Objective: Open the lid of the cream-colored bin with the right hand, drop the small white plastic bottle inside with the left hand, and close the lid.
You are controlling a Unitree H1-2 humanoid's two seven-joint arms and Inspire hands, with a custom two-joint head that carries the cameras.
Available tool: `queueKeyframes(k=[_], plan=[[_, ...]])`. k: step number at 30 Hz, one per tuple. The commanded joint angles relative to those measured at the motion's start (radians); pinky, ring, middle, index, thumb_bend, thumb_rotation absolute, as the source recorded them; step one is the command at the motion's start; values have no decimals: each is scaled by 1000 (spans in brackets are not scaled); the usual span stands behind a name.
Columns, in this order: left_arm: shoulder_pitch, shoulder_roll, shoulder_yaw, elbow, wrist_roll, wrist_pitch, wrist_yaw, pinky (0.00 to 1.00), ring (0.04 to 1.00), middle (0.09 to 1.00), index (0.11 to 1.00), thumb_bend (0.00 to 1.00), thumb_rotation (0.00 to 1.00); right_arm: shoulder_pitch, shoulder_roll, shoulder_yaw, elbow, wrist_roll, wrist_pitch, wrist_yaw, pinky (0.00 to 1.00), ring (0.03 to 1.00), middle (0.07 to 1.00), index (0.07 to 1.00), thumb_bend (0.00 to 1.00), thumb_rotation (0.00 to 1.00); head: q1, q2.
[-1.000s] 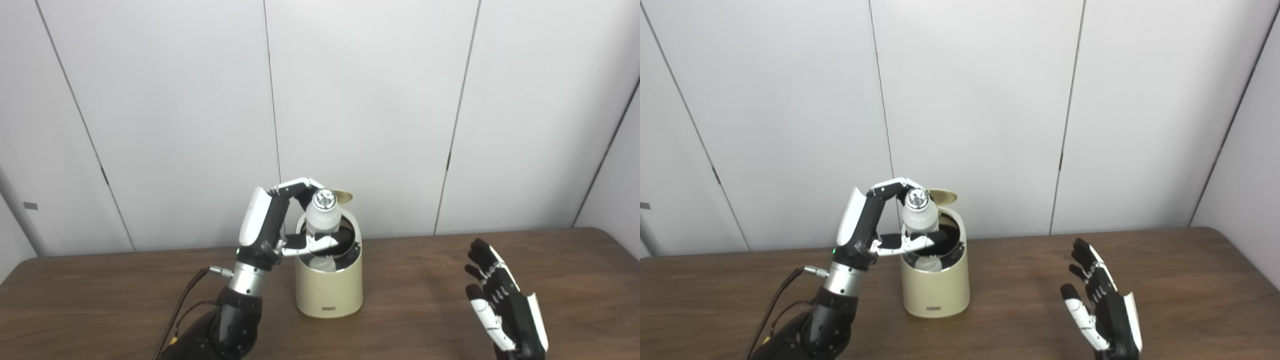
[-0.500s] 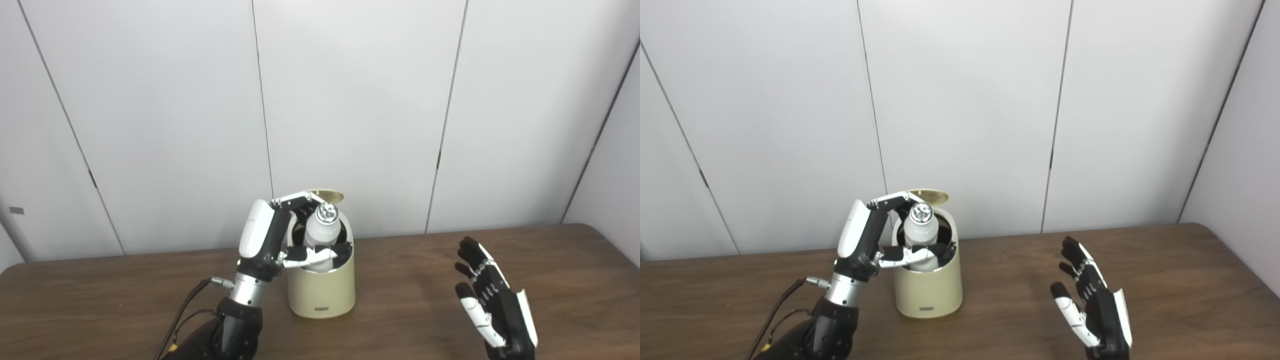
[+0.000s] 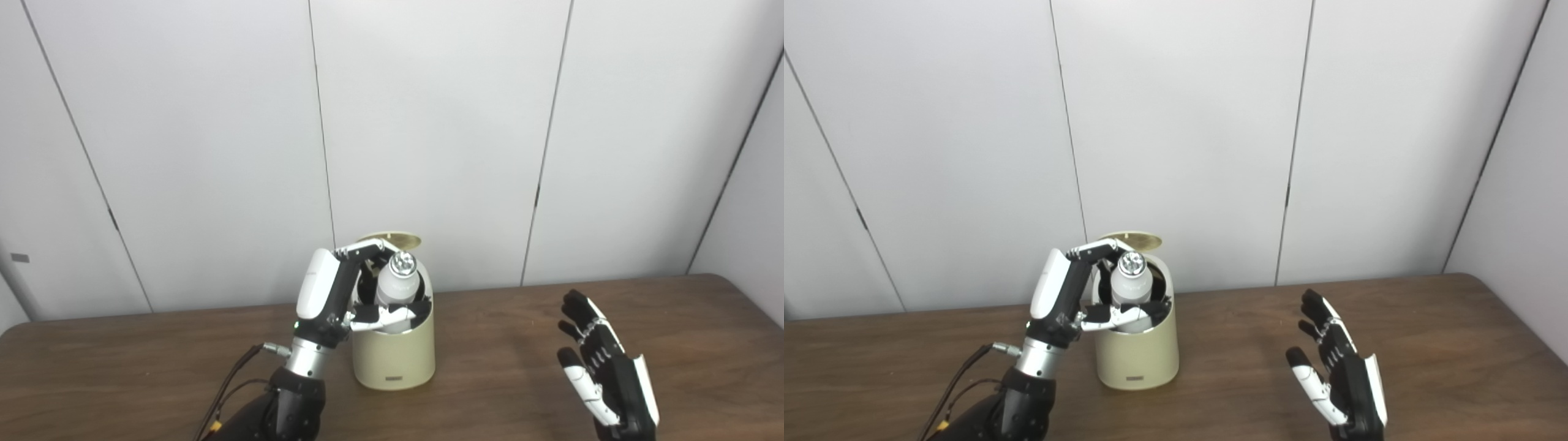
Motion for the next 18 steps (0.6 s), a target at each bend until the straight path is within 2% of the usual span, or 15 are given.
queueKeyframes(k=[1, 4, 6, 9, 18], plan=[[-66, 10, -3, -7, 5, -19, 35, 205, 442, 492, 478, 505, 0, 73, 37, 25, 62, -6, -21, -13, 828, 885, 885, 854, 554, 632, -2, -3], [-72, 22, -28, -8, 8, -19, 36, 264, 407, 516, 485, 502, 0, 74, 41, 26, 59, -8, -21, -19, 821, 881, 881, 850, 545, 633, -3, -6], [-78, 32, -52, -7, 14, -19, 46, 334, 439, 509, 469, 503, 0, 75, 42, 26, 59, -2, -21, -16, 828, 884, 883, 850, 531, 620, -3, -6], [-86, 46, -83, 0, 27, -19, 60, 385, 470, 507, 457, 503, 0, 74, 41, 28, 60, -1, -21, -15, 838, 888, 887, 858, 515, 612, -4, -7], [-133, 89, -234, 32, 137, -18, 212, 395, 473, 504, 452, 503, 0, 73, 37, 31, 69, -4, -21, -16, 838, 889, 893, 868, 521, 611, -1, -11]])
